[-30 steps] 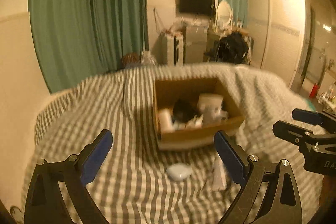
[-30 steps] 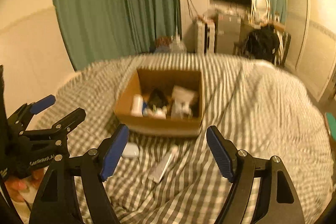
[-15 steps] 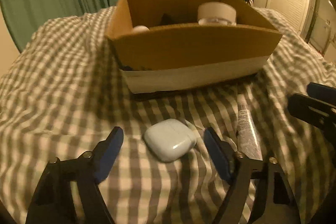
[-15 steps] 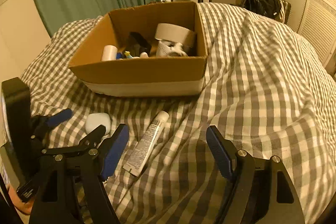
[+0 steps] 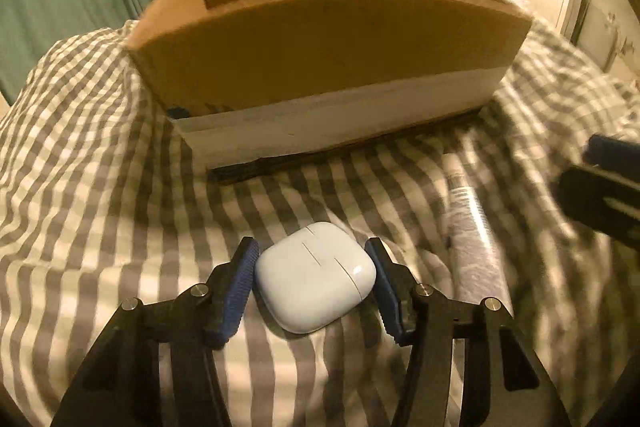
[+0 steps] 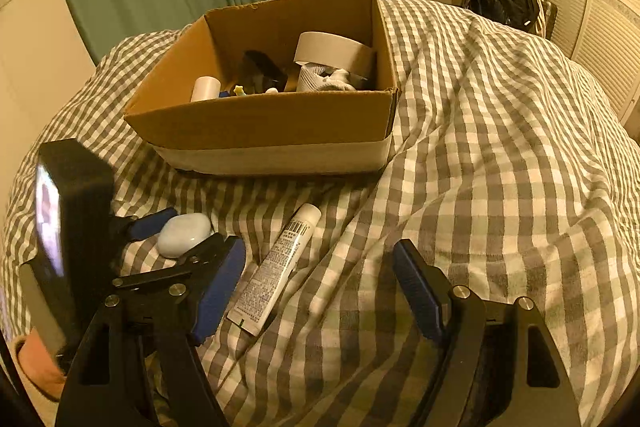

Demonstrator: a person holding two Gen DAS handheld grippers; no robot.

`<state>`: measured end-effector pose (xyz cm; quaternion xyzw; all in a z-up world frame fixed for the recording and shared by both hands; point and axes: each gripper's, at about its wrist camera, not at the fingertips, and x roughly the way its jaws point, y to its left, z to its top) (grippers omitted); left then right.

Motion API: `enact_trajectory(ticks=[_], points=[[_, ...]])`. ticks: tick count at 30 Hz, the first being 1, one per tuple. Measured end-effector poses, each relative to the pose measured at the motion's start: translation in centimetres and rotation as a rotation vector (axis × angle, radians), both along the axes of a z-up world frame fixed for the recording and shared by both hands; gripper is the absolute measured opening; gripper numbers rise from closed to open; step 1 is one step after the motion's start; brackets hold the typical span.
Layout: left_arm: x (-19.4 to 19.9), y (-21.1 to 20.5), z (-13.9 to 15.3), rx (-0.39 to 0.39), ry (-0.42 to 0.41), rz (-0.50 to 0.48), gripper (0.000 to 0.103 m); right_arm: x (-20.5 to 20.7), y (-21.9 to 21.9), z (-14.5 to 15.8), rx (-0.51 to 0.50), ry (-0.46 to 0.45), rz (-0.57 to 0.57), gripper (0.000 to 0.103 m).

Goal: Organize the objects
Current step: 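Grasp the white cream tube with the right tool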

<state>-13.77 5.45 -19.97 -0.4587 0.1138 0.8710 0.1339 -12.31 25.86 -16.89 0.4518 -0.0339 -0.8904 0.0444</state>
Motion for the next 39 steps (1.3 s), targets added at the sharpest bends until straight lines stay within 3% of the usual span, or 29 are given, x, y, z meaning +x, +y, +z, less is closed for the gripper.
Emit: enact_trajectory(ticks=[4,11,17,21,26,33,39], points=[[1.5,-1.4,2.0,0.046,0.026,0.025,0.056,0.1,-0.3,0.1,0.015,0.003,0.002,0.076],[2.6,-3.9,4.6,0.057,0.093,0.084,0.056,-0.6,-1.8,-0.2,0.032,-0.018,0.043,0.076],[1.5,-4.8,5.8,0.045,0.146,0.098,0.056,-2.8,-4.1,-2.1,0.033,-0.096,0.109,0.058],[0.9,-5.9,5.4,0.06,0.131,0.097,0.056,-4.4,-5.2,-4.6,0.064,-0.177,0.129,0.047],[0.0,-6.0,4.6,0.09,0.093,0.103,0.056,-5.7,-4.9,-7.1,0.08,-0.261,0.104,0.044],[0.6,-5.9,4.6,0.105,0.087,0.109,0.056,-3.8,-5.4,-6.1,0.08,-0.2,0.13,0.028],[2.1,-5.5,5.1,0.082,0.101,0.11,0.056,-1.1,-5.6,-4.2,0.042,-0.13,0.151,0.025]])
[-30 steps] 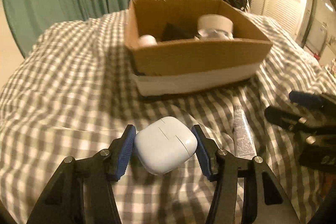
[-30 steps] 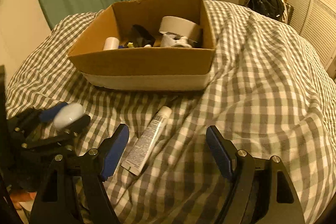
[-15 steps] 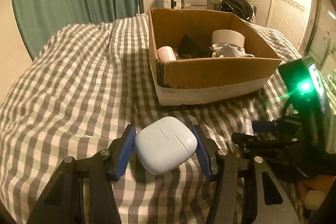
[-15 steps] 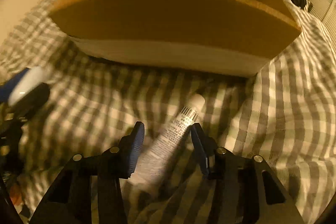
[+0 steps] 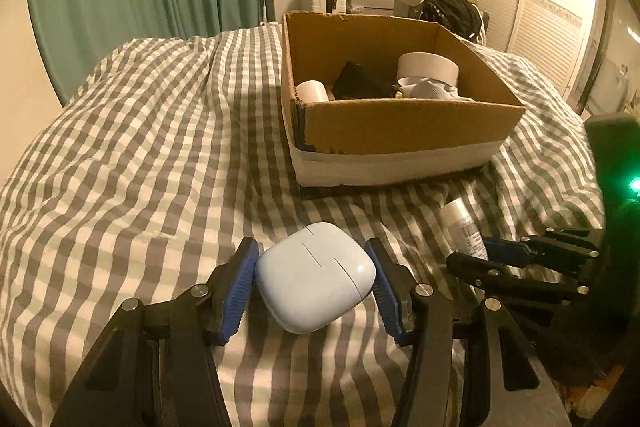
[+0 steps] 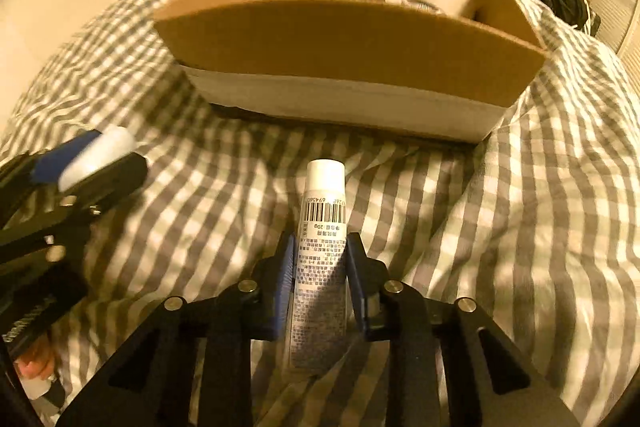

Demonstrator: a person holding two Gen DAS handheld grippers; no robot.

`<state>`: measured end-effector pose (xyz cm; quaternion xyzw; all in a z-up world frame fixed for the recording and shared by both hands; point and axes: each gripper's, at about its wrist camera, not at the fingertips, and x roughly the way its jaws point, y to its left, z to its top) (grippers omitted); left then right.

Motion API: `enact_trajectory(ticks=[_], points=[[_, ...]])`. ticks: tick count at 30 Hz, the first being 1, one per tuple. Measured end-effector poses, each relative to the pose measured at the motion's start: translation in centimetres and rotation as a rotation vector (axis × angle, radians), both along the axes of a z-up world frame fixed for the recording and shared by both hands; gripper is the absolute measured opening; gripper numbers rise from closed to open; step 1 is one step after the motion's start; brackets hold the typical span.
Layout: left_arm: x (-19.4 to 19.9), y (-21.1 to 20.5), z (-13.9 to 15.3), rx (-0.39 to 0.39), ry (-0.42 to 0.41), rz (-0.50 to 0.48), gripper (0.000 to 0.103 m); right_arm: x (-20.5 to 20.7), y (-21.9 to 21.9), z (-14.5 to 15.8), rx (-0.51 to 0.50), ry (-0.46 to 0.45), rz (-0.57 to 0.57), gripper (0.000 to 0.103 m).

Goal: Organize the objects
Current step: 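Carry the earbud case and cream tube over the box with both tools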

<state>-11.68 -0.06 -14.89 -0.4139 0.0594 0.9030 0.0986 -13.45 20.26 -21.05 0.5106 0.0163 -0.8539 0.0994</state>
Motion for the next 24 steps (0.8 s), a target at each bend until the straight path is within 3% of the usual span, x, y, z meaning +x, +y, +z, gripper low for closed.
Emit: enact_trajectory(ticks=[11,24], points=[[4.0,0.6,3.1,0.014,0.045,-0.016,0.056,5.3,-0.3,5.9,-0.073,0.15,-0.001,0.024],[5.7,1.1,11.0,0.074,0.171,-0.052,0.056,9.1,0.5,15.4,-0.089,0.35,0.01,0.024]])
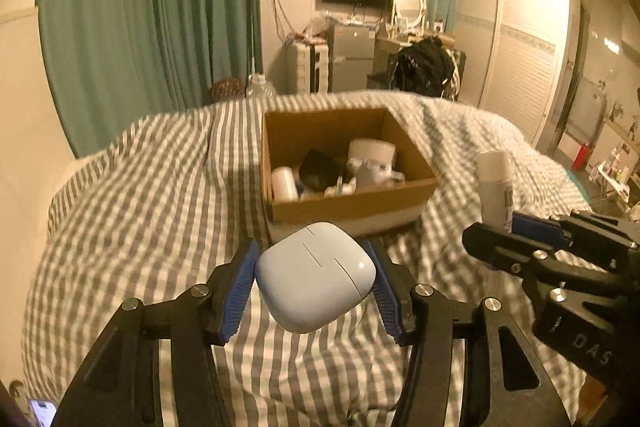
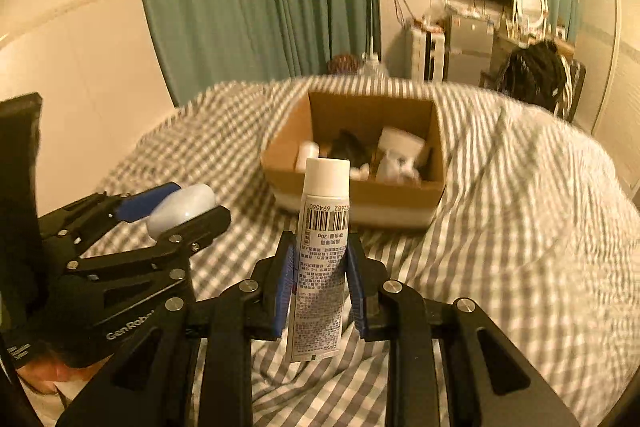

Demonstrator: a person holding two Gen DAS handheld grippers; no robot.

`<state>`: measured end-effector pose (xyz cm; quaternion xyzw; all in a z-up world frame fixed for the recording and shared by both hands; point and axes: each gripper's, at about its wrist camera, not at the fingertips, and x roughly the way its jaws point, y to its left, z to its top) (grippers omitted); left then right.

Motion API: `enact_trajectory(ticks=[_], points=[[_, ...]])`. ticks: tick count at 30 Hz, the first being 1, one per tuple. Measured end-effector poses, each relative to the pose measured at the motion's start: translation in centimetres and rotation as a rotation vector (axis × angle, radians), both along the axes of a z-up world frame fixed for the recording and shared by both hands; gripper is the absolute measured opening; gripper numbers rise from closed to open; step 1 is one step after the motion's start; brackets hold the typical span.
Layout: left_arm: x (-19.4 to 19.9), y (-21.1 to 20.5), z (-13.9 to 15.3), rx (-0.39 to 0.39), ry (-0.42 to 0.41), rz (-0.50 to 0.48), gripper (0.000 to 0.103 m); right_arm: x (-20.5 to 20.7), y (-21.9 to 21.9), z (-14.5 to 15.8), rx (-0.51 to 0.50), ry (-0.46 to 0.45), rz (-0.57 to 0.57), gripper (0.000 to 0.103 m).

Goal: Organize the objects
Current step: 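Carry the earbud case and cream tube over the box with both tools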

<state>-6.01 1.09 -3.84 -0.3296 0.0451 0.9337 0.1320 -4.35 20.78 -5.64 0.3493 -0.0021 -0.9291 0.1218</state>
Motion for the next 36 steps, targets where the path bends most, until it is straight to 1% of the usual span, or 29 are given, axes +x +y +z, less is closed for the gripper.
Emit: enact_trajectory(ticks=[4,7,10,13,17,23,26,29,33,36], points=[[-1.4,0.6,2.6,0.016,0.043,-0.016,0.056,-1.0,0.5,3.3,0.012,0.056,0.003,0.024],[-3.0,1.3,4.5,0.012,0.081,-0.022,0.056,-2.5,1.0,5.5,0.017,0.09,0.009,0.024],[-5.2,2.0,5.9,0.018,0.101,-0.03,0.056,-4.3,1.4,7.4,0.03,0.12,0.01,0.024],[-7.5,2.7,6.8,0.017,0.118,-0.029,0.056,-6.3,1.6,8.8,0.036,0.14,0.012,0.024],[-10.7,3.2,7.1,0.012,0.125,-0.025,0.056,-9.1,2.0,9.5,0.035,0.153,0.015,0.024],[-15.3,4.0,5.9,0.006,0.105,-0.019,0.056,-13.5,2.3,8.9,0.039,0.143,0.03,0.024],[-17.7,4.6,4.6,-0.005,0.09,-0.015,0.056,-16.0,2.5,7.9,0.034,0.125,0.033,0.024],[-19.3,5.1,3.0,-0.02,0.069,-0.014,0.056,-18.5,2.7,6.3,0.032,0.092,0.031,0.024],[-21.1,5.3,-0.3,-0.042,0.021,-0.015,0.056,-21.2,2.8,3.4,0.024,0.031,0.033,0.024],[-21.9,5.4,-2.4,-0.043,-0.019,-0.019,0.056,-22.7,3.2,1.2,-0.024,-0.017,0.033,0.024]])
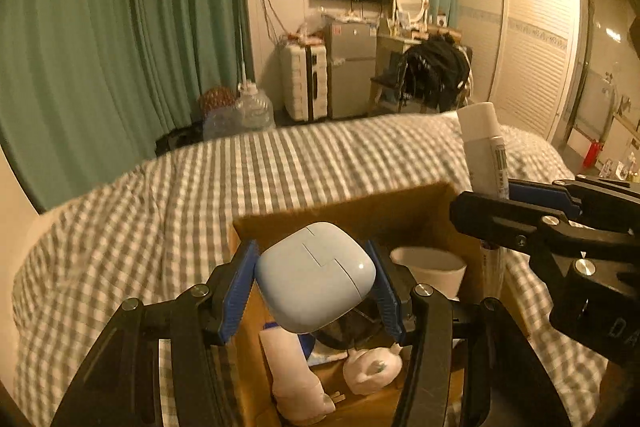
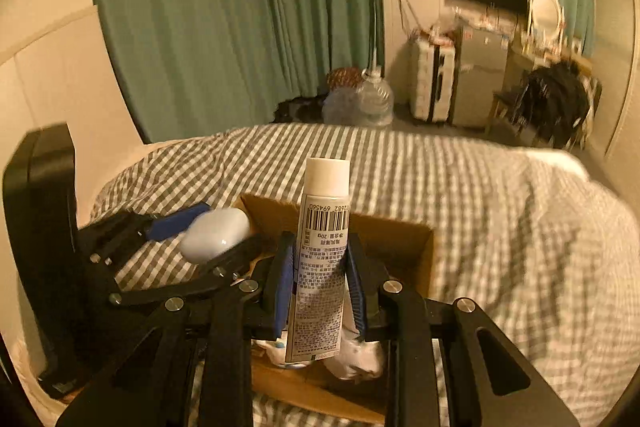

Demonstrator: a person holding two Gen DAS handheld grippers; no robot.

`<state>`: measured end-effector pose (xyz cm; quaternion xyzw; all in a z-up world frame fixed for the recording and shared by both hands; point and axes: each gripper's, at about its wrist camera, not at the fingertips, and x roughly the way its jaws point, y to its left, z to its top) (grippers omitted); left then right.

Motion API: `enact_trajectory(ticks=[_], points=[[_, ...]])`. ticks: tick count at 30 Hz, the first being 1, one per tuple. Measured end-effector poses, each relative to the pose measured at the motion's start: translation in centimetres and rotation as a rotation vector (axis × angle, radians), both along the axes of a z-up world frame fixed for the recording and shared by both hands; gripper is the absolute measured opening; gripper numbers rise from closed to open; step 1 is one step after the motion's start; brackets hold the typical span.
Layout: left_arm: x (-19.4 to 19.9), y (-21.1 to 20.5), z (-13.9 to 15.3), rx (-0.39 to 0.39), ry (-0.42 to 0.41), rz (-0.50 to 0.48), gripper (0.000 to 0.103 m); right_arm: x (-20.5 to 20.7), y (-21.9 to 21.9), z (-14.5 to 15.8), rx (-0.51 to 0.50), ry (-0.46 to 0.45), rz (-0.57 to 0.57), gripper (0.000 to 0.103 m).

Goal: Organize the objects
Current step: 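Carry the earbud case and cream tube over the box with both tools, then open both tools to drop the earbud case and tube into the box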

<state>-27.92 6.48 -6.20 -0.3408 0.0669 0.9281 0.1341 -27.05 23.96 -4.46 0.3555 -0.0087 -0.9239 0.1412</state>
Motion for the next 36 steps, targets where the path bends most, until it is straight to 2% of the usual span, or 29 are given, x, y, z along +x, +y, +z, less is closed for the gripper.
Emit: enact_trajectory(ticks=[8,16,31,34,36], points=[[-0.7,0.0,-3.1,-0.027,-0.059,-0.007,0.056,-2.5,0.7,-4.9,0.015,-0.098,-0.001,0.024],[-1.3,0.9,-5.1,-0.069,-0.09,-0.017,0.056,-3.6,1.2,-7.8,0.028,-0.165,-0.003,0.024],[-2.7,1.7,-6.2,-0.071,-0.144,-0.022,0.058,-4.0,2.3,-7.7,-0.04,-0.178,-0.029,0.025],[-2.6,1.7,-5.8,-0.069,-0.13,-0.028,0.064,-4.1,2.3,-7.2,-0.036,-0.163,-0.039,0.026],[-2.5,1.7,-5.4,-0.06,-0.119,-0.04,0.074,-4.2,2.3,-6.8,-0.034,-0.152,-0.043,0.04]])
